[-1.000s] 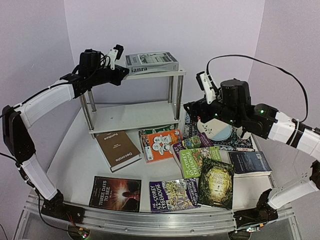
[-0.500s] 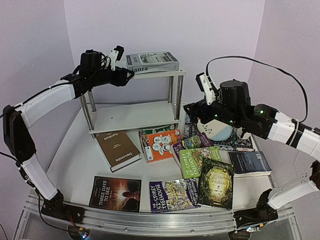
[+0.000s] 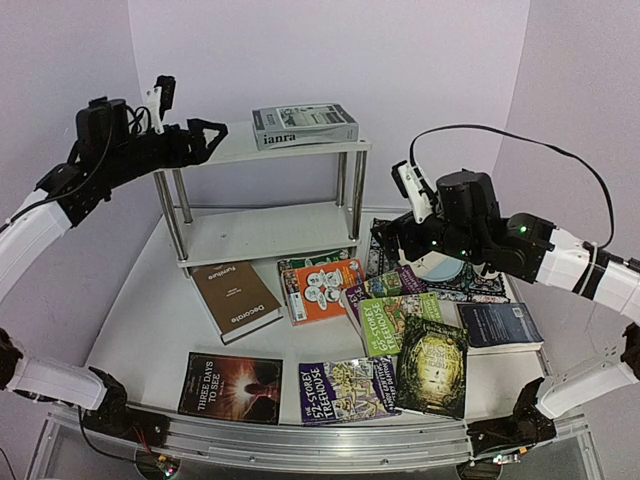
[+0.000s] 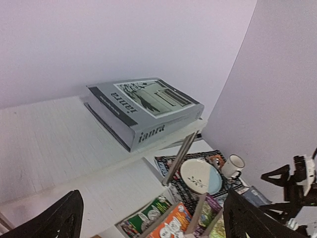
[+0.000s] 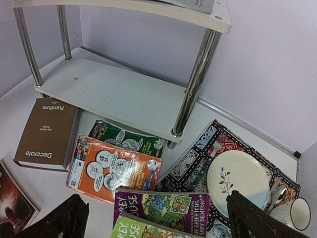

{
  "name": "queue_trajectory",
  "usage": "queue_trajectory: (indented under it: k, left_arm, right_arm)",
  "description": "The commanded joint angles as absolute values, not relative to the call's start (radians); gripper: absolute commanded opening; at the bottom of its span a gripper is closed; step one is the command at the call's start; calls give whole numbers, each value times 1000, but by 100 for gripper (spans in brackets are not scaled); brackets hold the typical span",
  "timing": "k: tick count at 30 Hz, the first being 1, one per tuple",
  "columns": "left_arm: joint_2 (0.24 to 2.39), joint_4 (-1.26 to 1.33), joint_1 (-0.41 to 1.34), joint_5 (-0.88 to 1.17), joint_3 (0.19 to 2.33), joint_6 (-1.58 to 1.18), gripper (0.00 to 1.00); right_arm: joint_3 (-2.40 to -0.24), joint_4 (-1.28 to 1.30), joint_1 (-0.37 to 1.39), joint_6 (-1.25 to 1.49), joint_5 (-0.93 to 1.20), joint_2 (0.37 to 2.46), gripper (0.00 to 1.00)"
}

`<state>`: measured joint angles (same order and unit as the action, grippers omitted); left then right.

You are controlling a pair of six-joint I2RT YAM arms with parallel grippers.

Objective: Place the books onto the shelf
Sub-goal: Adjust the book on the shelf, then pick up the book from the center of the board.

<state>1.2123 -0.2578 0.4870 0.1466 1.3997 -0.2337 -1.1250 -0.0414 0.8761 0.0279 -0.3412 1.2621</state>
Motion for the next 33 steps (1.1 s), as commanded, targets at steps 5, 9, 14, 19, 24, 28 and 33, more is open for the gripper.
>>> queue_trajectory:
  k: [5,9,14,19,24,28,33]
  left_arm:
    - [1002,-393,482,252,1045,-656,100]
    - [942,-361,482,273,871,-836,100]
    - [927,-320,483,294,730,-886,100]
    - [941,-215,481,325,620,-920,100]
    - [1032,3,477,454,518,-1000,100]
    - [1081,25,465,441,521,-978,100]
    - [1119,39,428,443,513,-962,100]
  right_arm:
    - [-1119,-11,881,254,-215,1350,98]
    - [-1144,-11,882,355,-154,1434,98]
    - [-1168,-11,883,433,-94,1522,98]
    - [-1186,-11,898,497,-60,1597,98]
    - [-1212,-11,964,499,-136,1663,98]
    - [-1233,-11,999,514,-136,1707,98]
    - [-1238,-22,1027,531,-134,1740,98]
